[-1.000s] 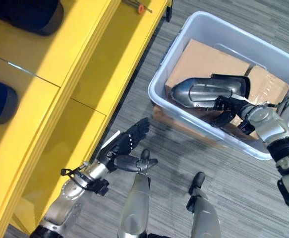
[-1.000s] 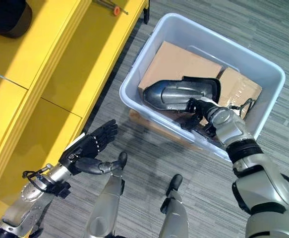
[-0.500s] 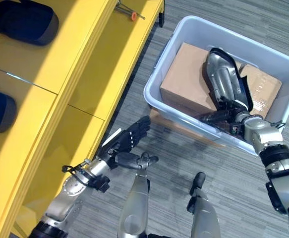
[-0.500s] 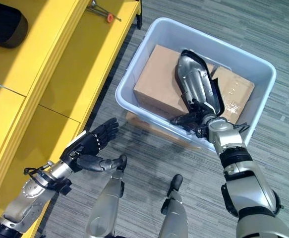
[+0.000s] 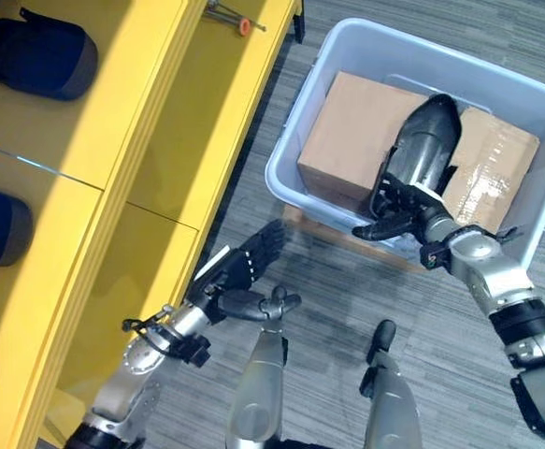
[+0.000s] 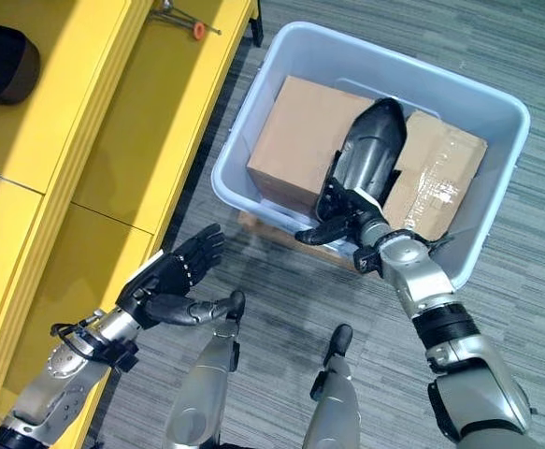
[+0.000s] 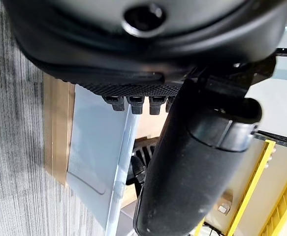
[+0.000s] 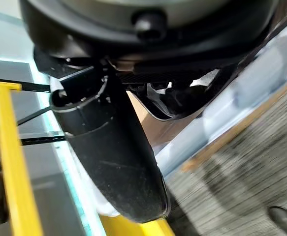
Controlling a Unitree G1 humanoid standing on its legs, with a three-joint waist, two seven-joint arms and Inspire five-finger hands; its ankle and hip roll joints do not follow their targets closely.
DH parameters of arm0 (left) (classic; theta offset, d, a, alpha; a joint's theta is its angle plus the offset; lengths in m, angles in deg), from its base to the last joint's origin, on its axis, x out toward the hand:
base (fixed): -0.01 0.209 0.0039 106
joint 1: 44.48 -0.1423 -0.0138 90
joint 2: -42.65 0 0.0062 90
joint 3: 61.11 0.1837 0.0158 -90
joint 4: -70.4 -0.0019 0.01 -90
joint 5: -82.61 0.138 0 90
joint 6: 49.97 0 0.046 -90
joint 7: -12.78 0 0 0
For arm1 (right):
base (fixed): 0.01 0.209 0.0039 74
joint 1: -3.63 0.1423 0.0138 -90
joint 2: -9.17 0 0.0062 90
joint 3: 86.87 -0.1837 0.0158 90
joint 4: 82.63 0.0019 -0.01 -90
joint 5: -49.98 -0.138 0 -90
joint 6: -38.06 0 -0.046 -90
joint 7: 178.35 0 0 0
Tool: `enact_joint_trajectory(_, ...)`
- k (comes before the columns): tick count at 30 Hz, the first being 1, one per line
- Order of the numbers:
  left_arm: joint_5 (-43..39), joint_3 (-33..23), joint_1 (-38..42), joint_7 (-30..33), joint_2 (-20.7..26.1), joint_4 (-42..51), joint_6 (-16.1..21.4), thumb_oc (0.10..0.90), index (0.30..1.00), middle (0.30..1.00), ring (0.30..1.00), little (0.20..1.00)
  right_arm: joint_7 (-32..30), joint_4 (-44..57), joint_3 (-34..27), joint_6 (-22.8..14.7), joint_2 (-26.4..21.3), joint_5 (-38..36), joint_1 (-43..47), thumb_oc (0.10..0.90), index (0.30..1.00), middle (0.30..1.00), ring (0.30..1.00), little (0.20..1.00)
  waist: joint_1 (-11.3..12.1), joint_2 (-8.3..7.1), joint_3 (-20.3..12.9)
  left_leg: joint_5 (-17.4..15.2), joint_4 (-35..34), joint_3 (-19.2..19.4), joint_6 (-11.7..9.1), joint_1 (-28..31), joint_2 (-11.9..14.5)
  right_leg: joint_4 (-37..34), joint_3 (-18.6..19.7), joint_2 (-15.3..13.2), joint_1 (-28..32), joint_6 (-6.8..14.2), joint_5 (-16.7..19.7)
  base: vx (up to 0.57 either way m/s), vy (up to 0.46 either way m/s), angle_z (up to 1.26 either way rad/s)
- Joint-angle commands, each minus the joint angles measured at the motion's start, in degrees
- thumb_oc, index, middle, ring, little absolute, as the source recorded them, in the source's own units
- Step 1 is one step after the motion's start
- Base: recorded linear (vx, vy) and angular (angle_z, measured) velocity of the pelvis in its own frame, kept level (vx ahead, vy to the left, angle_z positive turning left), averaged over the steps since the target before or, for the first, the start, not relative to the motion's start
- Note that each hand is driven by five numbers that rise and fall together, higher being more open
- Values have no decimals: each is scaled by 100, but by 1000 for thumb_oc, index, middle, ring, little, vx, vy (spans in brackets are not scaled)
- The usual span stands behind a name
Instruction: Move parts from the plastic box to the shelf.
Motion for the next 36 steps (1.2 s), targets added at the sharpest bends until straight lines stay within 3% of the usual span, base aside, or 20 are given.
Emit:
enact_joint_trajectory(1, -155, -9, -6, -164, -138, 677, 609, 900, 1000, 1000, 1000, 1000, -938, 1095, -417, -1643, -213, 777, 686, 900, 1000, 1000, 1000, 1000, -93, 34, -79, -152, -307, 252, 543, 425, -578, 779, -50, 437, 171, -327, -751, 8, 25, -11)
enact_joint_trajectory(9, -257, -25, -187, 85, -257, 939, 555, 900, 1000, 1000, 1000, 1000, -2827, 2391, -991, -1657, -172, 2689, 523, 900, 1000, 1000, 1000, 1000, -365, 138, -80, -240, -286, 352, 519, 726, -533, 724, 116, 395, 360, -333, -743, 29, 53, -6)
enact_joint_trajectory(15, -309, 114, -216, 204, -340, 978, 619, 900, 1000, 1000, 1000, 1000, -3540, 2893, -1160, -1346, -195, 3375, 414, 900, 1000, 1000, 1000, 1000, -500, 216, -108, -303, -294, 432, 486, 798, -518, 716, 213, 351, 332, -330, -738, 12, 73, -10)
enact_joint_trajectory(18, -300, 207, -238, 281, -381, 981, 710, 900, 1000, 1000, 1000, 1000, -4019, 2901, -1178, -1106, -162, 3010, 303, 900, 1000, 1000, 1000, 1000, -567, 243, -90, -316, -306, 480, 474, 823, -509, 721, 255, 312, 298, -320, -719, -6, 64, -10)
enact_joint_trajectory(23, -249, 357, -251, 458, -497, 961, 869, 900, 1000, 1000, 1000, 1000, -4792, 2751, -1343, -1152, 157, 2067, -7, 900, 1000, 1000, 1000, 1000, -663, 286, -79, -332, -353, 534, 467, 867, -514, 706, 301, 266, 253, -304, -690, -1, 80, -7)
enact_joint_trajectory(25, -247, 384, -240, 471, -522, 955, 876, 900, 1000, 1000, 1000, 1000, -4768, 2676, -1382, -1136, 249, 1948, -45, 900, 1000, 1000, 1000, 1000, -671, 306, -79, -341, -353, 538, 471, 873, -520, 717, 307, 244, 238, -297, -689, 2, 66, -12)
enact_joint_trajectory(28, -252, 559, -128, 555, -577, 855, 934, 900, 1000, 1000, 1000, 1000, -4484, 2199, -1288, -662, 456, 1337, 164, 900, 1000, 1000, 1000, 1000, -658, 369, -79, -350, -378, 556, 490, 888, -550, 727, 313, 188, 204, -295, -684, 2, 76, -4)
enact_joint_trajectory(32, -191, 711, -37, 617, -671, 759, 975, 900, 1000, 1000, 1000, 1000, -4424, 1585, -1190, -651, 637, 455, 390, 900, 1000, 1000, 1000, 1000, -610, 401, -79, -316, -416, 554, 499, 867, -568, 758, 278, 146, 151, -301, -673, 0, 75, 2)
enact_joint_trajectory(36, -153, 813, 52, 704, -747, 667, 1013, 900, 1000, 1000, 1000, 1000, -4223, 1092, -1120, -716, 821, 189, 577, 900, 1000, 1000, 1000, 1000, -543, 409, -79, -279, -453, 536, 530, 823, -592, 804, 247, 120, 71, -302, -650, -3, 56, 1)
